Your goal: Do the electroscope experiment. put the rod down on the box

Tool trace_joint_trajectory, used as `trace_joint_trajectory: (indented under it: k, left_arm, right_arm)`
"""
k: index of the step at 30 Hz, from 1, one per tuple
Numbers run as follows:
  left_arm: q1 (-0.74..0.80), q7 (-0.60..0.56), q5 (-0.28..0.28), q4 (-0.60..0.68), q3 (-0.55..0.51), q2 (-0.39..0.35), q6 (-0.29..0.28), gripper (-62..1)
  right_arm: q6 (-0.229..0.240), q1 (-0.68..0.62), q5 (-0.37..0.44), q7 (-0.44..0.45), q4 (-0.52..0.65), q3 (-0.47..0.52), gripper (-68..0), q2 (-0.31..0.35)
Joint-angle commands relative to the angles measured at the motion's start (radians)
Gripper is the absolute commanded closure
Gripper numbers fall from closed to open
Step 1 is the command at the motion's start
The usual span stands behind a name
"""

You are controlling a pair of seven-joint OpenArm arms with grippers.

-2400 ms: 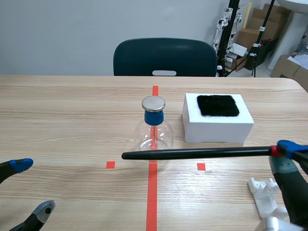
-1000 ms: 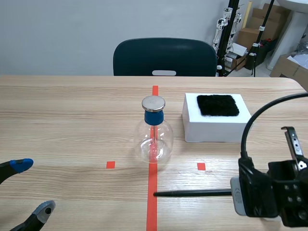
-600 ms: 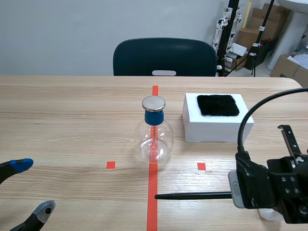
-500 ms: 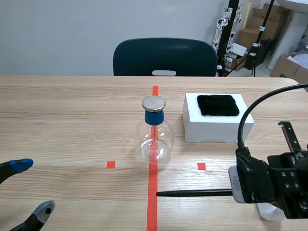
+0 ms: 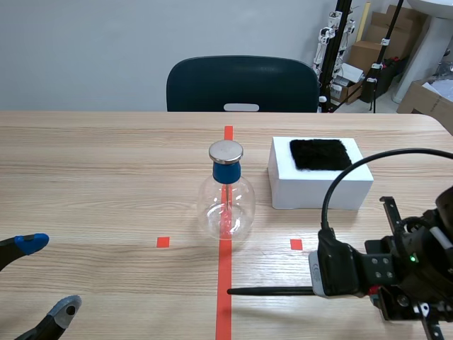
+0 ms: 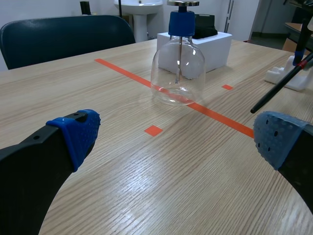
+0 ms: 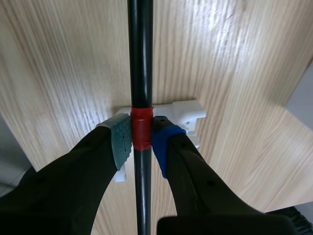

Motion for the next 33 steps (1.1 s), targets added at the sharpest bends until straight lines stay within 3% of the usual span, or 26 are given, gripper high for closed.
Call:
trace_joint_trajectory:
  k: [1, 9, 26, 29, 33]
  left_arm:
    - [-0.003, -0.014, -0.01, 0.011, -0.01, -0.011, 0.002, -62.3]
    - [-0.003, -0.014, -0.01, 0.011, -0.01, -0.011, 0.002, -62.3]
    - [-0.003, -0.014, -0.01, 0.011, -0.01, -0.011, 0.002, -62.3]
    - [-0.003, -0.014, -0.01, 0.011, -0.01, -0.011, 0.002, -62.3]
    - [-0.003, -0.014, -0.01, 0.011, -0.01, -0.011, 0.002, -62.3]
  right_arm:
    - [0.008, 0.031, 0.0, -0.008, 0.011, -0.001, -0.2, 0.005]
    - [0.008, 0.086, 0.023, -0.007, -0.033, -0.097, -0.2, 0.002]
    - [0.008, 0.134, 0.023, 0.009, -0.171, -0.101, -0.4, -0.047]
    - [0.008, 0.134, 0.023, 0.008, -0.171, -0.101, -7.2, -0.047]
    - [0.008, 0.133, 0.023, 0.011, -0.171, -0.101, -28.9, -0.047]
